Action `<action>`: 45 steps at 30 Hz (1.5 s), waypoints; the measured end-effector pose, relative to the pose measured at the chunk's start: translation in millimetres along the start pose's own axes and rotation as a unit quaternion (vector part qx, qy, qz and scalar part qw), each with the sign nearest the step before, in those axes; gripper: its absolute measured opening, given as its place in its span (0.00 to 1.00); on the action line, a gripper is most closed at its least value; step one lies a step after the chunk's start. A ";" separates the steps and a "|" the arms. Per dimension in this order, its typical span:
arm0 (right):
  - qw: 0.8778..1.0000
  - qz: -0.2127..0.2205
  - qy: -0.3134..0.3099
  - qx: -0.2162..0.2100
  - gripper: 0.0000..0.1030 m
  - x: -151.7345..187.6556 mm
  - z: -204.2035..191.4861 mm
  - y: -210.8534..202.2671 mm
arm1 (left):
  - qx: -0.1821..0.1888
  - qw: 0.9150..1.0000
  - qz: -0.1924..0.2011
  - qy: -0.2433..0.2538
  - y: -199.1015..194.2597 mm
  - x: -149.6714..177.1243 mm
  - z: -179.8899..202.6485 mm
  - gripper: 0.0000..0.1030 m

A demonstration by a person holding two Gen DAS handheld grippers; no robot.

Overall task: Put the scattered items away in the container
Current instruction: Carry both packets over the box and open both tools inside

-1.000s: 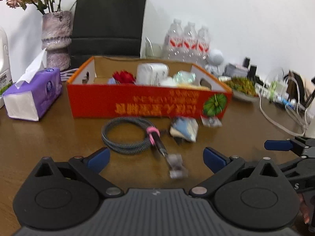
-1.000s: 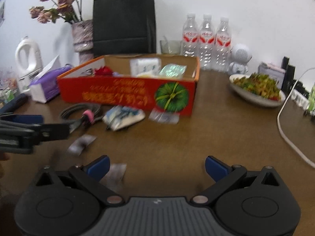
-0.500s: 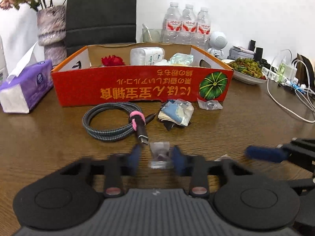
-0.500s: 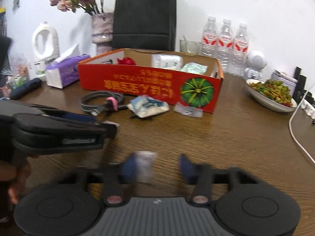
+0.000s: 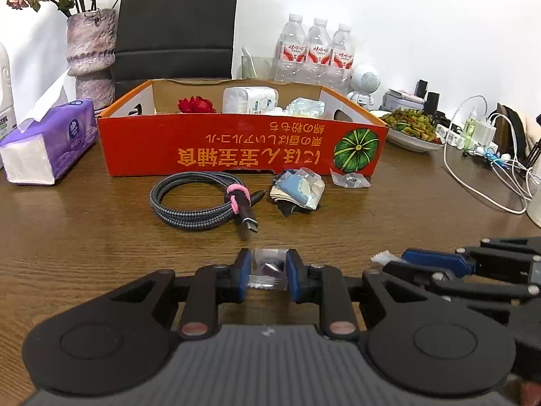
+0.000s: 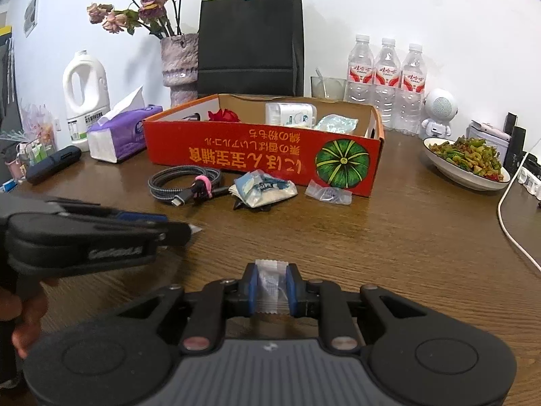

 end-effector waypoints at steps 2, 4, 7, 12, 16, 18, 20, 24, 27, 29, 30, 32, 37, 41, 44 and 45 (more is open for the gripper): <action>1.000 0.005 0.001 0.000 0.16 -1.4 0.5 -2.2 | 0.004 1.000 0.006 0.001 -6.4 1.3 -3.0 0.22; 1.000 0.011 0.001 0.001 0.16 -3.7 0.2 -5.0 | 0.008 1.000 0.014 -0.001 -13.9 1.7 -6.2 0.22; 1.000 0.022 0.001 0.000 0.16 -11.1 0.3 -9.4 | 0.021 0.999 0.031 -0.013 -28.3 -2.3 -12.1 0.22; 0.999 0.047 0.001 0.000 0.16 -35.1 0.1 -9.8 | 0.037 0.996 0.074 -0.033 -47.2 -26.6 -23.9 0.22; 0.997 0.077 0.000 -0.002 0.16 -69.3 0.0 -5.8 | 0.046 0.992 0.109 -0.045 -50.5 -59.0 -33.6 0.22; 0.996 0.094 -0.003 -0.002 0.16 -88.9 0.9 -2.5 | 0.052 0.989 0.124 -0.055 -49.5 -76.1 -39.3 0.22; 0.994 0.110 -0.004 -0.002 0.16 -111.9 2.7 2.7 | 0.050 0.987 0.142 -0.060 -45.8 -96.7 -45.4 0.22; 0.991 0.135 0.012 -0.005 0.16 -152.2 7.7 21.0 | 0.049 0.982 0.163 -0.086 -23.6 -136.8 -52.2 0.22; 0.988 0.146 0.039 -0.013 0.16 -172.5 13.9 44.0 | 0.040 0.979 0.174 -0.102 2.2 -157.6 -53.4 0.22; 0.989 0.140 0.041 -0.007 0.16 -180.2 18.7 64.3 | 0.034 0.977 0.174 -0.115 21.7 -162.7 -58.7 0.22; 0.990 0.132 0.039 -0.005 0.16 -181.7 20.7 73.1 | 0.032 0.978 0.168 -0.120 31.5 -163.0 -61.6 0.22; 0.993 0.113 0.038 -0.003 0.16 -182.6 27.0 91.3 | 0.027 0.982 0.144 -0.116 54.1 -163.6 -65.5 0.22; 0.996 0.074 0.051 0.001 0.16 -173.8 41.6 124.3 | -0.003 0.989 0.096 -0.108 92.3 -152.8 -76.0 0.22; 0.996 0.065 0.056 0.001 0.16 -168.4 44.2 131.0 | -0.010 0.991 0.083 -0.105 101.4 -146.5 -78.7 0.22; 0.997 0.061 0.053 -0.001 0.16 -166.7 43.1 133.3 | -0.007 0.992 0.083 -0.094 101.2 -144.5 -73.0 0.22; 0.997 0.060 0.052 0.000 0.16 -166.4 42.9 133.5 | -0.006 0.992 0.083 -0.090 100.7 -144.2 -70.8 0.22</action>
Point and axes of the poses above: each gripper's, at about its wrist camera, not at the fingertips, and y roughly the way its jaws point, z to its right, x to its underside, the point moved 4 cm from there along y, roughly the way its jaws point, and after that the axes turned 5 degrees about -x, right-handed, at the moved point
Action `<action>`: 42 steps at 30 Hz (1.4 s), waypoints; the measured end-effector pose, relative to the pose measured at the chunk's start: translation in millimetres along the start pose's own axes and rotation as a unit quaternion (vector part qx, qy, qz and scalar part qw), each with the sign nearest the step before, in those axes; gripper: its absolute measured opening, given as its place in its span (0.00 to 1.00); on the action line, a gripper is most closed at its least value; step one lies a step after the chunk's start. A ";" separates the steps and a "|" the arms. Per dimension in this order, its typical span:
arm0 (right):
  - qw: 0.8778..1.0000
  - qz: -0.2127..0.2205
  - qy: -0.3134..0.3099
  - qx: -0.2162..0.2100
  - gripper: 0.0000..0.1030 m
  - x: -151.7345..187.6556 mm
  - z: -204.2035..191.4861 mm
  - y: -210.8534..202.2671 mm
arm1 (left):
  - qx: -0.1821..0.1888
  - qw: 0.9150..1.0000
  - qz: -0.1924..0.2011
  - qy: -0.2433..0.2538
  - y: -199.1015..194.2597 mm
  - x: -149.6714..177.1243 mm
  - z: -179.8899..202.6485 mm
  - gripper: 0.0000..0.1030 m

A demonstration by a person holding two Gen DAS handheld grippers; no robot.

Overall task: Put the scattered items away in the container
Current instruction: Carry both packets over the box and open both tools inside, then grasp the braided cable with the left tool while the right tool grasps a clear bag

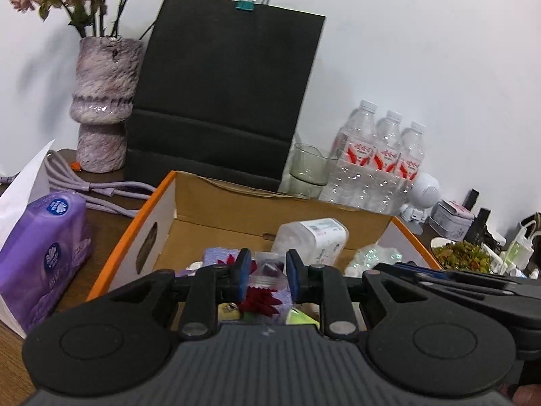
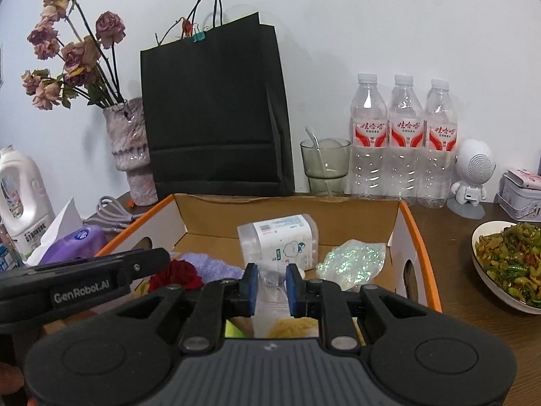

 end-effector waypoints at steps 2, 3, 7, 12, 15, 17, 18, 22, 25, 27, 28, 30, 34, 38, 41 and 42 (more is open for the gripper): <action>1.000 -0.002 -0.001 0.001 0.16 1.1 0.0 0.5 | 0.002 1.000 0.000 0.006 -1.5 1.2 4.5 0.23; 1.000 -0.003 -0.002 0.001 0.16 0.8 -0.3 0.2 | 0.002 1.000 0.000 0.009 -1.4 1.2 6.2 0.23; 1.000 -0.015 -0.006 0.005 0.22 2.1 0.2 3.6 | -0.019 1.000 -0.011 0.022 2.3 3.3 8.8 0.57; 0.999 -0.026 0.002 0.047 0.75 -0.6 11.2 1.0 | -0.071 0.997 -0.002 0.004 -1.9 -1.8 0.8 0.93; 0.997 -0.031 0.032 0.065 1.00 -2.8 27.5 -1.1 | -0.067 0.998 0.001 -0.016 -3.7 -6.5 -6.2 1.00; 0.997 -0.034 0.044 0.045 1.00 -2.8 31.6 -1.2 | -0.060 0.998 -0.003 -0.019 -4.3 -7.2 -5.7 1.00; 0.997 -0.036 0.049 0.044 1.00 -2.5 32.8 -0.8 | -0.060 0.998 -0.002 -0.017 -4.8 -7.2 -5.1 1.00; 0.997 -0.034 0.045 0.051 1.00 -2.3 32.3 -1.0 | -0.058 0.998 -0.003 -0.014 -3.7 -6.9 -4.4 1.00; 0.997 -0.032 0.046 0.051 1.00 -3.1 31.7 -1.3 | -0.058 0.998 -0.004 -0.017 -3.9 -7.2 -5.2 1.00; 0.997 -0.033 0.046 0.051 1.00 -3.0 31.8 -1.3 | -0.059 0.998 -0.005 -0.017 -3.7 -6.9 -4.9 1.00; 0.997 -0.033 0.046 0.051 1.00 -3.0 31.7 -1.6 | -0.059 0.998 -0.005 -0.017 -3.4 -6.8 -4.8 1.00; 0.997 -0.034 0.047 0.052 1.00 -3.0 32.0 -1.2 | -0.059 0.998 -0.006 -0.018 -3.3 -6.4 -4.9 1.00; 0.997 -0.034 0.048 0.052 1.00 -3.4 32.6 -1.7 | -0.055 0.998 -0.007 -0.016 -4.0 -5.2 -4.0 1.00; 0.997 -0.034 0.048 0.054 1.00 -3.1 32.5 -1.4 | -0.054 0.998 -0.008 -0.016 -3.6 -4.6 -3.4 1.00; 0.997 -0.035 0.046 0.055 1.00 -2.7 32.6 -0.8 | -0.053 0.998 -0.011 -0.017 -3.0 -4.1 -3.2 1.00; 0.997 -0.035 0.047 0.055 1.00 -2.8 32.7 -1.0 | -0.053 0.998 -0.011 -0.017 -3.3 -4.2 -3.2 1.00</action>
Point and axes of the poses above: each gripper's, at about its wrist camera, not at the fingertips, and y roughly the way its jaws point, z to its right, x to its underside, the point moved 4 cm from there along y, roughly the way its jaws point, and after that the axes turned 5 degrees about -x, right-handed, at the moved point
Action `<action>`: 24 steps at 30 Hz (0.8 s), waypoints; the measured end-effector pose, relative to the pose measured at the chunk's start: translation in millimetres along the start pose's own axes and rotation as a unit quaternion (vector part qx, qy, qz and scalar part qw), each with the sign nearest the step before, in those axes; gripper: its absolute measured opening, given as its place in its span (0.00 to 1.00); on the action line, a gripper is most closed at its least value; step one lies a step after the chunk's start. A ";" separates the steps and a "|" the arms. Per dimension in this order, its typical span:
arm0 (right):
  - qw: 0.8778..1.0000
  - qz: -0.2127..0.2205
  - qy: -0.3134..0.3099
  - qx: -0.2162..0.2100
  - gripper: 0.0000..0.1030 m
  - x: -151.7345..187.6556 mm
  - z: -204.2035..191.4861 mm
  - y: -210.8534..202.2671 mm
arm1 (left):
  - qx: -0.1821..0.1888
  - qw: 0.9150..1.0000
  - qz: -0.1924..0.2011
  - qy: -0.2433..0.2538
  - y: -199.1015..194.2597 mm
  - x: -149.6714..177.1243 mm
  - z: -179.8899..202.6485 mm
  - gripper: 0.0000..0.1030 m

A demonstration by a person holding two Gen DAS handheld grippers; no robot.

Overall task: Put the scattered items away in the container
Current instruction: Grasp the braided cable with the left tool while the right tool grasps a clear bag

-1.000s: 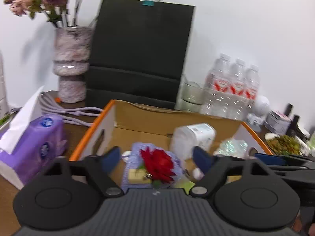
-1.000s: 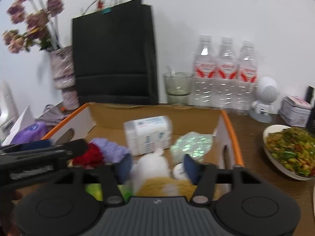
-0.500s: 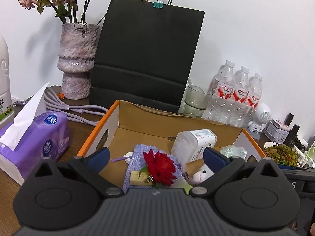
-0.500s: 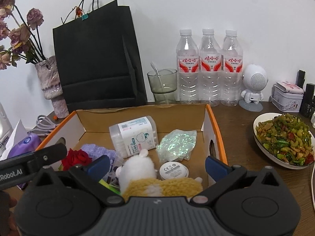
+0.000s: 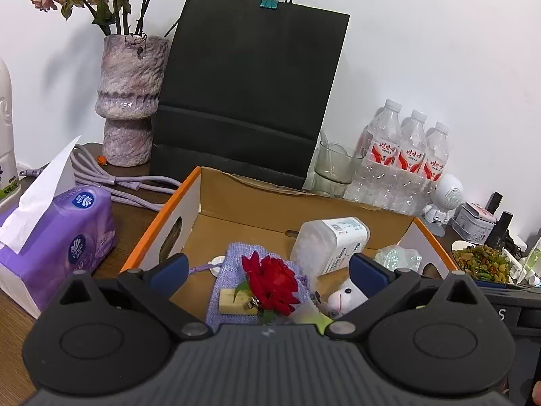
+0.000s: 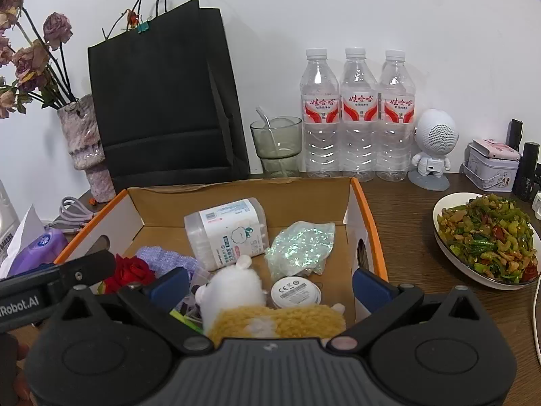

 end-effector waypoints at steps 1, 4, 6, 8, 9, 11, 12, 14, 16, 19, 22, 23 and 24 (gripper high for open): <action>1.000 0.000 0.000 -0.001 1.00 0.0 -0.1 -0.1 | 0.000 1.000 0.001 0.001 -0.5 -0.2 0.2 1.00; 1.000 0.003 0.003 -0.008 1.00 -1.5 -0.3 -2.4 | 0.003 1.000 0.007 -0.002 -3.6 -1.5 0.0 1.00; 1.000 0.006 0.007 -0.017 1.00 -3.0 -0.7 -6.0 | 0.008 1.000 0.012 -0.006 -7.7 -3.7 -0.6 1.00; 1.000 0.013 0.006 -0.022 1.00 -5.4 -1.6 -12.2 | 0.011 1.000 0.016 -0.008 -13.4 -6.4 0.0 1.00; 1.000 0.017 0.004 -0.024 1.00 -6.8 -1.9 -16.1 | 0.012 1.000 0.020 -0.008 -17.3 -7.2 0.2 1.00; 0.999 0.026 -0.001 -0.032 1.00 -9.1 -1.7 -28.1 | 0.015 1.000 0.026 -0.007 -26.7 -7.5 -0.4 1.00; 0.999 0.034 -0.005 -0.035 1.00 -9.9 -0.4 -36.1 | 0.018 0.999 0.027 -0.007 -31.7 -6.8 -1.6 1.00; 0.998 0.048 -0.015 -0.035 1.00 -9.3 3.7 -52.8 | 0.025 0.999 0.026 -0.006 -41.6 -3.8 -4.7 1.00; 0.998 0.055 -0.026 -0.025 1.00 -4.7 10.9 -67.7 | 0.029 0.999 0.024 -0.001 -51.1 1.2 -8.5 1.00; 0.998 0.049 -0.040 -0.007 1.00 9.9 23.9 -82.1 | 0.025 0.999 0.018 0.017 -62.0 12.6 -13.6 1.00; 0.998 0.025 -0.056 0.003 1.00 32.3 33.2 -86.0 | 0.021 0.999 0.005 0.028 -68.4 29.0 -20.0 1.00; 0.998 0.017 -0.060 0.007 1.00 41.5 35.6 -85.9 | 0.021 0.999 -0.004 0.028 -68.7 35.6 -22.0 1.00; 0.998 0.009 -0.063 0.009 1.00 51.2 37.6 -85.2 | 0.022 0.999 -0.014 0.029 -67.3 41.1 -22.7 1.00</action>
Point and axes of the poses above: each gripper's, at about its wrist camera, not at the fingertips, and y roughly the way its jaws point, z to its right, x to its underside, the point moved 4 cm from there along y, roughly the way its jaws point, and after that the axes turned 5 degrees about -x, right-handed, at the moved point
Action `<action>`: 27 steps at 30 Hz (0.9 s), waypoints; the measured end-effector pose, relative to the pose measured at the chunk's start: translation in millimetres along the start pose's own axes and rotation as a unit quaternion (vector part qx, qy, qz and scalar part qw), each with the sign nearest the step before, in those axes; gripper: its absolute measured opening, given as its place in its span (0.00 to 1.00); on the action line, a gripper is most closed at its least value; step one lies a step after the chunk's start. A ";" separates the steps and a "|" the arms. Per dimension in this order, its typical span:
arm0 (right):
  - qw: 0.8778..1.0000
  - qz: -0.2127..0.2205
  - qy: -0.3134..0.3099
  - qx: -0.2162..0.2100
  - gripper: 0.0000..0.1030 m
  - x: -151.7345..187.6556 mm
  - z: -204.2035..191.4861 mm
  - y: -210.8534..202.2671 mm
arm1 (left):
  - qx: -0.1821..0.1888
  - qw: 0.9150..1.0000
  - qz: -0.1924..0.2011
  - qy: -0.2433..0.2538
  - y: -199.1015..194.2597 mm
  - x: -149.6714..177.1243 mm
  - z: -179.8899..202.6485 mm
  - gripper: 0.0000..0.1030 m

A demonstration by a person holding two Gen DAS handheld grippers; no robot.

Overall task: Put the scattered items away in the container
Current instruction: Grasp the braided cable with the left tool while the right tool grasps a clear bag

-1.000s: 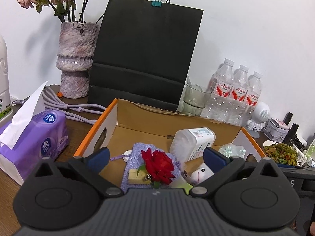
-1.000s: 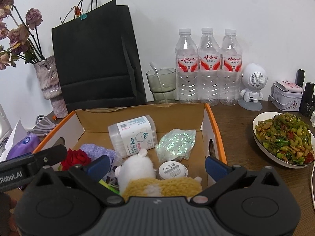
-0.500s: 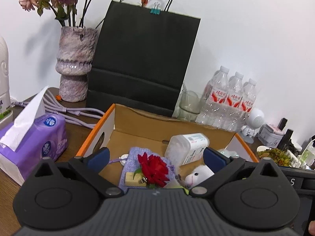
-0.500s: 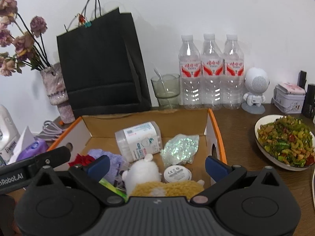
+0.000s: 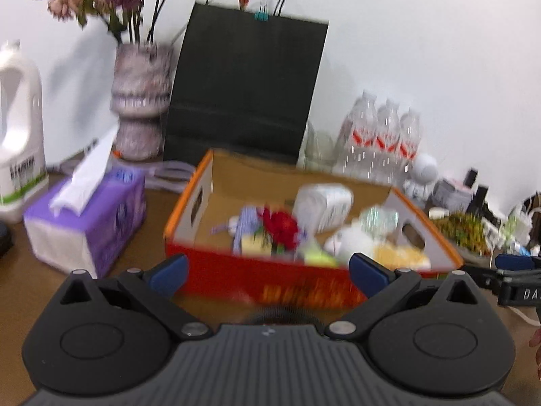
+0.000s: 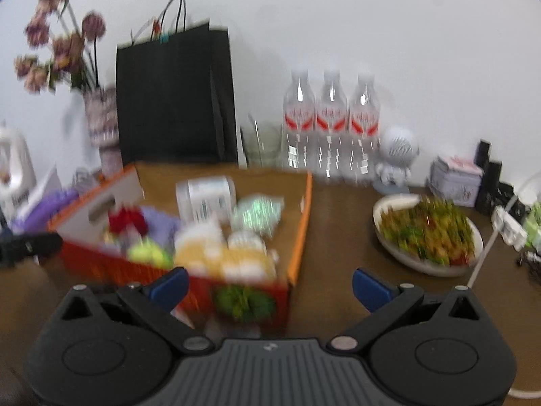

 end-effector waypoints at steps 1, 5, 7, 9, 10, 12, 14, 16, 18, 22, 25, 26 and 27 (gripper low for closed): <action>1.000 -0.008 0.002 0.003 1.00 9.9 1.1 1.9 | 0.001 1.000 -0.012 0.002 2.1 6.5 0.3 1.00; 0.999 -0.049 0.022 -0.004 1.00 39.4 -2.4 15.6 | -0.002 0.998 -0.050 0.026 11.2 31.8 8.1 1.00; 0.998 -0.058 0.014 -0.006 1.00 47.6 -9.4 22.1 | -0.003 0.997 -0.063 0.047 15.6 42.0 14.4 1.00; 0.998 -0.062 0.004 -0.001 1.00 52.7 -16.1 27.3 | -0.009 0.995 -0.072 0.067 20.6 49.2 20.0 1.00; 0.998 -0.060 0.000 0.001 1.00 53.3 -18.1 30.1 | -0.011 0.994 -0.073 0.076 23.2 51.8 22.4 1.00; 0.998 -0.055 -0.007 0.011 1.00 53.4 -23.2 35.1 | -0.017 0.993 -0.076 0.087 28.1 54.3 25.4 1.00; 0.998 -0.051 -0.006 0.026 1.00 53.0 -27.1 40.1 | -0.021 0.992 -0.081 0.093 34.5 55.1 27.0 1.00; 0.998 -0.050 -0.006 0.035 1.00 51.0 -29.9 45.6 | -0.020 0.992 -0.082 0.095 39.1 54.4 28.1 1.00; 0.998 -0.053 0.006 0.044 1.00 48.3 -28.2 52.1 | -0.019 0.992 -0.081 0.097 41.8 54.1 28.8 1.00; 0.997 -0.063 0.031 0.034 1.00 46.1 -25.7 60.5 | -0.013 0.991 -0.083 0.100 46.6 56.2 29.5 1.00; 0.997 -0.059 0.022 0.034 0.95 45.6 -30.5 62.5 | -0.013 0.991 -0.083 0.100 46.7 55.7 29.9 1.00; 0.998 -0.059 0.022 0.031 0.93 45.6 -31.4 62.1 | -0.013 0.991 -0.083 0.100 46.4 55.8 29.6 1.00; 0.998 -0.058 0.022 0.032 0.93 45.8 -32.2 61.8 | -0.012 0.991 -0.083 0.101 46.4 55.8 29.5 1.00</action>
Point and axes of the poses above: each gripper's, at about its wrist camera, not at the fingertips, and y roughly the way its jaws point, z to its right, x to its underside, the point moved 4 cm from there along y, roughly the way its jaws point, and after that the axes turned 5 degrees about -x, right-handed, at the moved point
